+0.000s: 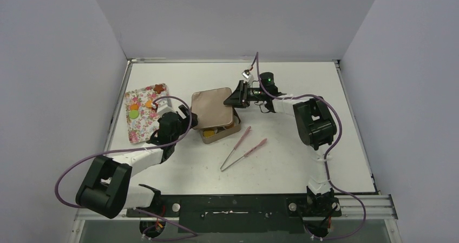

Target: Pack the cookies

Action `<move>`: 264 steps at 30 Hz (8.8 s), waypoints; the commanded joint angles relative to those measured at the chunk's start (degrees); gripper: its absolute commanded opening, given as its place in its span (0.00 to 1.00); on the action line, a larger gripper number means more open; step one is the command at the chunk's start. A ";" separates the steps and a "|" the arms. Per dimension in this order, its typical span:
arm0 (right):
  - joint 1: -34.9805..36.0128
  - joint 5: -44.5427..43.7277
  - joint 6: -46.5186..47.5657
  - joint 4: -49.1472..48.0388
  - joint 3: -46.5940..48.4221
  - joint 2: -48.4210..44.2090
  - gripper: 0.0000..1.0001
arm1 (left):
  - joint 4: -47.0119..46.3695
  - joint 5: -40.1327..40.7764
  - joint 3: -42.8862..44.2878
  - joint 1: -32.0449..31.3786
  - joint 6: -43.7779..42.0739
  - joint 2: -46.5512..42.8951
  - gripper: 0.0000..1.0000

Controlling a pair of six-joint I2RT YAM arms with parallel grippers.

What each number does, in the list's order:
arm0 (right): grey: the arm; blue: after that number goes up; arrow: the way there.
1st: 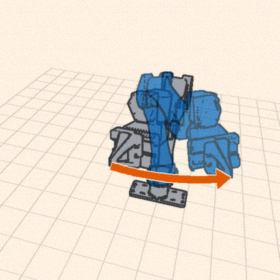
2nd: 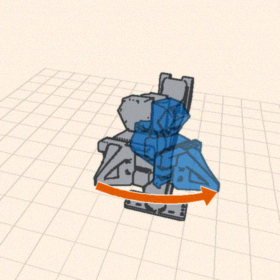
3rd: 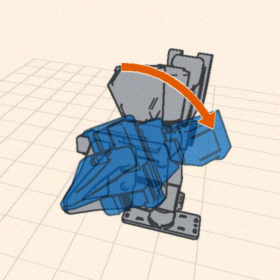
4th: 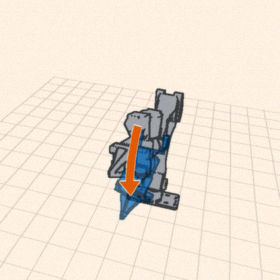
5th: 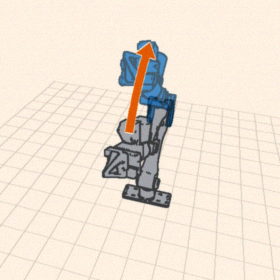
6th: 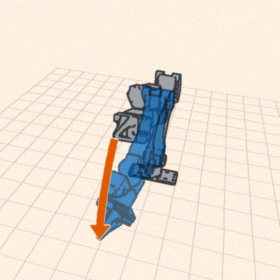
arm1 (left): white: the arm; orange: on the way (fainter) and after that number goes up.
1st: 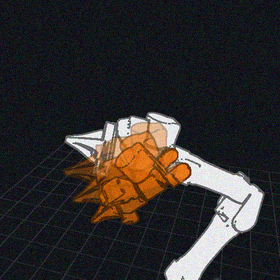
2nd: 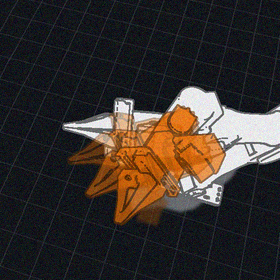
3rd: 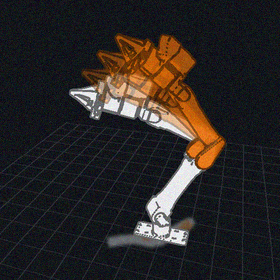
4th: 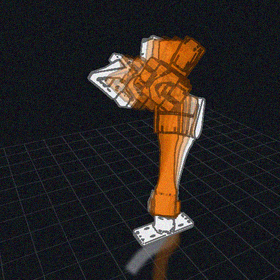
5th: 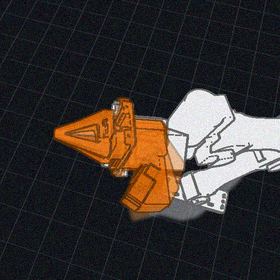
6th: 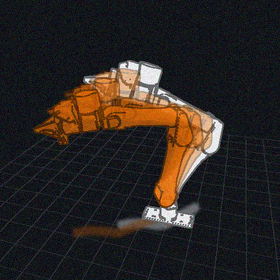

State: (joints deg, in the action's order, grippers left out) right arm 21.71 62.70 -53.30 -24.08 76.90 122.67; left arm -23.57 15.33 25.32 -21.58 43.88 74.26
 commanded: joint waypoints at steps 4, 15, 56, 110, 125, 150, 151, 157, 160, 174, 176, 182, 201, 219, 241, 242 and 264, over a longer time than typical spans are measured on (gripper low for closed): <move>-0.28 -4.95 13.66 14.13 4.77 -0.64 0.41 | -1.62 -3.43 2.67 0.32 0.40 1.05 0.74; 1.55 -13.26 24.66 29.39 10.81 -1.61 0.43 | 0.62 -3.77 1.31 -0.97 2.80 -3.32 0.44; 2.68 -25.60 31.44 27.95 1.51 -10.94 0.53 | 1.54 -7.91 0.09 -6.56 6.15 -2.82 0.36; 1.23 -37.52 35.34 24.51 -7.90 -20.63 0.77 | 3.72 -5.27 8.05 -4.82 7.20 3.16 0.38; 1.57 -31.10 33.13 19.94 -7.36 -14.58 0.76 | 2.54 -9.35 9.82 -5.15 7.78 6.29 0.30; -0.18 -28.37 32.17 17.22 -10.27 -14.73 0.76 | 4.35 -7.67 9.84 -0.65 8.75 2.80 0.59; -0.14 -28.41 32.21 17.22 -10.28 -14.83 0.77 | 3.77 -7.84 10.33 -0.39 8.88 3.77 0.59; -0.18 -28.44 32.27 17.16 -10.45 -15.09 0.77 | 0.58 -12.54 11.55 -0.25 9.89 8.64 0.51; -0.18 -28.35 32.32 17.13 -10.39 -15.21 0.77 | -0.27 -13.66 11.22 -0.50 10.43 9.42 0.47; 1.56 -27.30 37.73 18.79 -10.16 -17.08 0.77 | -1.98 -14.28 11.95 -2.41 10.96 12.42 0.49; 2.03 -27.13 38.59 19.43 -10.03 -17.44 0.77 | -2.05 -14.44 12.59 -2.33 10.90 12.89 0.49; 3.55 -26.49 39.72 20.17 -10.64 -19.19 0.77 | -2.21 -15.31 15.07 -2.15 10.15 14.15 0.49; 5.61 -27.40 40.16 18.33 -13.01 -24.67 0.76 | -4.82 -17.36 10.88 -1.62 8.99 12.46 0.32; 5.58 -28.52 38.91 17.99 -14.29 -27.24 0.75 | 0.14 -15.77 8.50 -2.62 7.21 8.00 0.25; 6.09 -33.66 38.54 14.37 -20.28 -29.46 0.74 | 6.73 -10.51 11.93 -7.42 1.09 8.40 0.19; 6.13 -34.06 38.56 14.28 -20.49 -29.62 0.74 | 6.97 -10.13 11.94 -7.61 0.96 8.24 0.19; -3.08 -33.96 27.10 8.25 -29.38 -34.86 0.81 | 9.79 -6.25 12.72 -10.34 -1.56 8.87 0.24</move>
State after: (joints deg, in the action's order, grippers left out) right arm 20.10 24.27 -21.82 -10.52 49.06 88.68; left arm -14.66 8.19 35.73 -31.18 43.77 82.67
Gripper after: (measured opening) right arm 0.807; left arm 0.243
